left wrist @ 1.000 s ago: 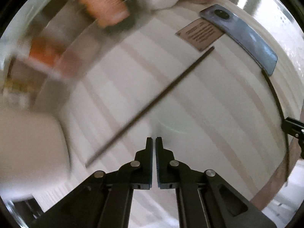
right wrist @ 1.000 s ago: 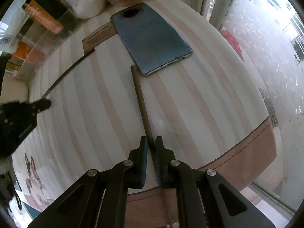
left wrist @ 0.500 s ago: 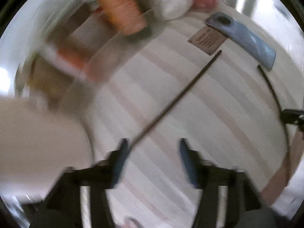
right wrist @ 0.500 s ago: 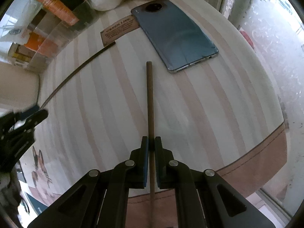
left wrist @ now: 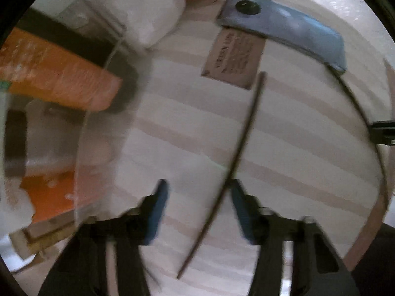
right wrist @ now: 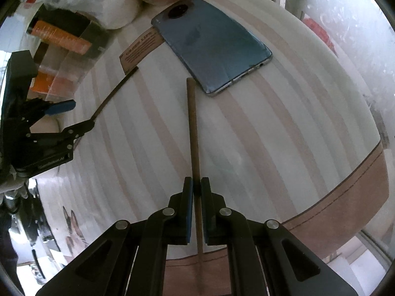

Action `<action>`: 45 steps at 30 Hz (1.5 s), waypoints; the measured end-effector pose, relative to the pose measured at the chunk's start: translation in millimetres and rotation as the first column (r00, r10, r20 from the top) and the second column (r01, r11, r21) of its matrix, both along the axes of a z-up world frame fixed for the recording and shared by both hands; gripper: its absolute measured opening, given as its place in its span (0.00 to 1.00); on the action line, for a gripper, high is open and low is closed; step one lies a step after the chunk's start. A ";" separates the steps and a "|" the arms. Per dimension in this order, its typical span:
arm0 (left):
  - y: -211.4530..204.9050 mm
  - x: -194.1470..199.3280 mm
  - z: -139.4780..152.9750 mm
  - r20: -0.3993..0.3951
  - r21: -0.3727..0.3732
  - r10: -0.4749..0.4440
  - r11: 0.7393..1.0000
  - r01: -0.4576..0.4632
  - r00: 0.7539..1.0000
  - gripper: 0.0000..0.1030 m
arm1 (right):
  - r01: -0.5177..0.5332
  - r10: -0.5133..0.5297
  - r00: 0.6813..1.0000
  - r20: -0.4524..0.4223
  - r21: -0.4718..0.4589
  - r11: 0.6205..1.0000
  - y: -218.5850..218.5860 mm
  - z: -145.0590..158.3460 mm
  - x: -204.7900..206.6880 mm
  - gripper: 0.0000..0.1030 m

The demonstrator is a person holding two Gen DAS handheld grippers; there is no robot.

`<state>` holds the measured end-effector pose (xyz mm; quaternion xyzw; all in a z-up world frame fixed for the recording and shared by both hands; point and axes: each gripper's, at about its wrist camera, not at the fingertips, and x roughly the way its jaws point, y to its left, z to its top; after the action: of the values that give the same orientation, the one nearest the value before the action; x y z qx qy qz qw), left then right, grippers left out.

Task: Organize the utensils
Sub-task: 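Close the left gripper on the long dark chopstick lying on the mat, then lift the left tool's dark chopstick toward the holder while the right tool lifts its chopstick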

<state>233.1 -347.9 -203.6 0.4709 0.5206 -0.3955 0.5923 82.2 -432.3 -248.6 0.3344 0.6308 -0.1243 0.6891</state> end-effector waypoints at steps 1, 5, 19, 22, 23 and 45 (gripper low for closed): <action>-6.1 1.1 -2.0 -0.036 -0.003 -0.001 1.000 0.001 0.999 0.08 | 0.005 -0.005 1.000 -0.001 0.012 1.000 -1.9 -0.7 0.7 0.07; -18.0 -2.5 -6.8 -0.049 0.003 -0.032 0.999 0.032 0.998 0.04 | 0.024 -0.024 1.000 -0.008 0.039 0.999 -5.9 -2.8 2.1 0.07; 42.3 -16.1 -2.3 -0.138 -0.026 0.322 0.944 -0.328 0.937 0.03 | 0.005 -0.005 1.000 -0.025 0.024 1.000 -10.3 -2.8 10.6 0.07; 60.5 -25.2 -3.6 -0.174 -0.030 0.426 0.899 -0.437 0.888 0.03 | -0.009 0.009 1.000 -0.024 0.009 1.000 -5.3 -2.2 12.5 0.07; 69.8 -29.1 -7.1 -0.181 -0.030 0.450 0.886 -0.463 0.874 0.03 | -0.011 0.011 1.000 -0.023 0.006 1.000 -2.0 -2.5 13.4 0.07; 287.7 -79.8 -26.6 -0.238 -0.080 0.883 0.396 -0.915 0.403 0.04 | -0.439 0.437 0.898 -0.056 -0.041 0.898 177.8 -9.4 60.3 0.06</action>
<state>153.3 -60.3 -230.3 0.0205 0.6949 -0.0975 0.7121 142.5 -254.5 -258.0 0.1628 0.7016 0.0097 0.6937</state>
